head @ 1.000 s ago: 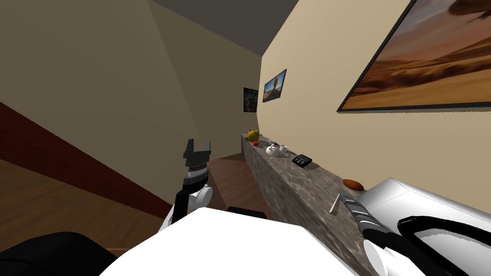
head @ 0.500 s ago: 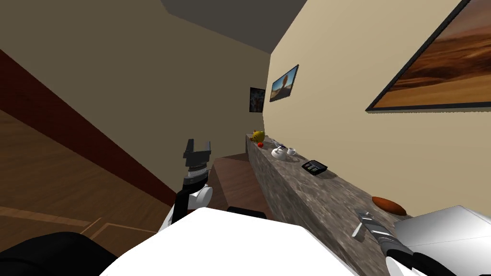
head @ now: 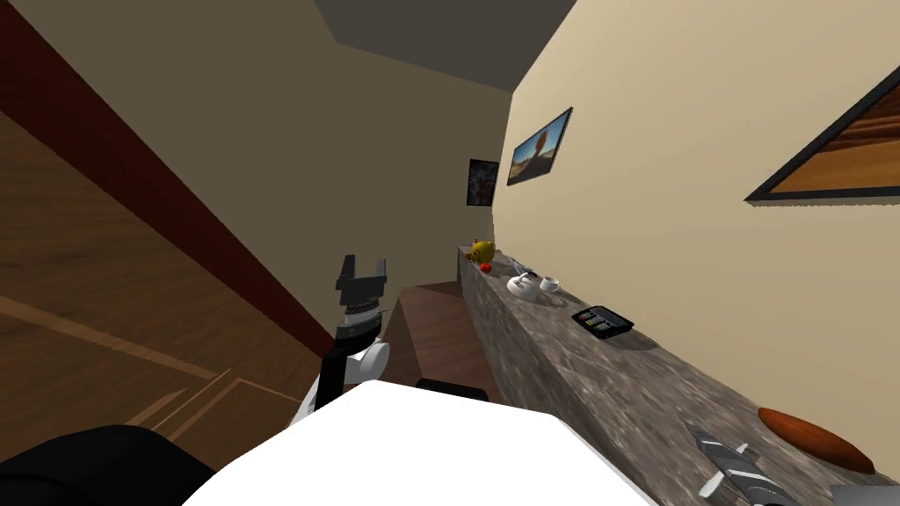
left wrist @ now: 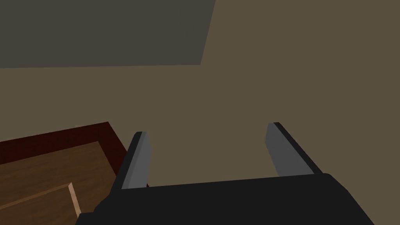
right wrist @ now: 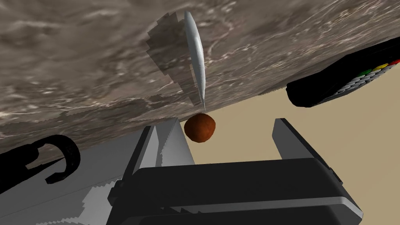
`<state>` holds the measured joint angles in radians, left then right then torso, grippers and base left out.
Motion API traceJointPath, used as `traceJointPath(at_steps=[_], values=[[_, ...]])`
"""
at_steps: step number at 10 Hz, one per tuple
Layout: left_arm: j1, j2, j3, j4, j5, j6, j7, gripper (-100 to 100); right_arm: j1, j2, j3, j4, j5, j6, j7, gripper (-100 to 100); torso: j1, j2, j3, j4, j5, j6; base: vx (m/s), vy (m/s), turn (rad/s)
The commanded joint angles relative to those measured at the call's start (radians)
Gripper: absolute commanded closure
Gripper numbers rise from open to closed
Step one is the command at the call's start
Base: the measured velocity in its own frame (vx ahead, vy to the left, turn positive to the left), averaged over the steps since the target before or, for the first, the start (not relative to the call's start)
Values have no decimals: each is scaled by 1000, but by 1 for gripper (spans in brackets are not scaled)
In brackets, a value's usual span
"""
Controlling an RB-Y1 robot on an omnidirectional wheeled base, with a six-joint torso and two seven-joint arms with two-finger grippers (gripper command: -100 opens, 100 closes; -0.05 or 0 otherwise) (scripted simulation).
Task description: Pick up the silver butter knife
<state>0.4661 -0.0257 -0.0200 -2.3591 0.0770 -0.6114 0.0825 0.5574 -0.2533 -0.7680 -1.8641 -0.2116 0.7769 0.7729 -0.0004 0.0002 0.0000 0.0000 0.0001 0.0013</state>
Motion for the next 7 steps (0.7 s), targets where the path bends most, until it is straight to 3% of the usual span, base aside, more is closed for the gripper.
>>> traceJointPath(at_steps=[1,2,7], values=[[0,0,0,0,0,0,0,0,13,-11,-26,36,-6,44,50,-100,0,0,0,0,0,0,34,-13,266],[0,0,0,0,0,0,0,0,13,-11,-26,36,-6,44,55,-100,0,-1,0,0,0,0,23,-16,80],[0,0,0,0,0,0,0,0,25,-43,-82,91,-2,156,154,-100,0,0,0,0,0,1,19,-7,147]])
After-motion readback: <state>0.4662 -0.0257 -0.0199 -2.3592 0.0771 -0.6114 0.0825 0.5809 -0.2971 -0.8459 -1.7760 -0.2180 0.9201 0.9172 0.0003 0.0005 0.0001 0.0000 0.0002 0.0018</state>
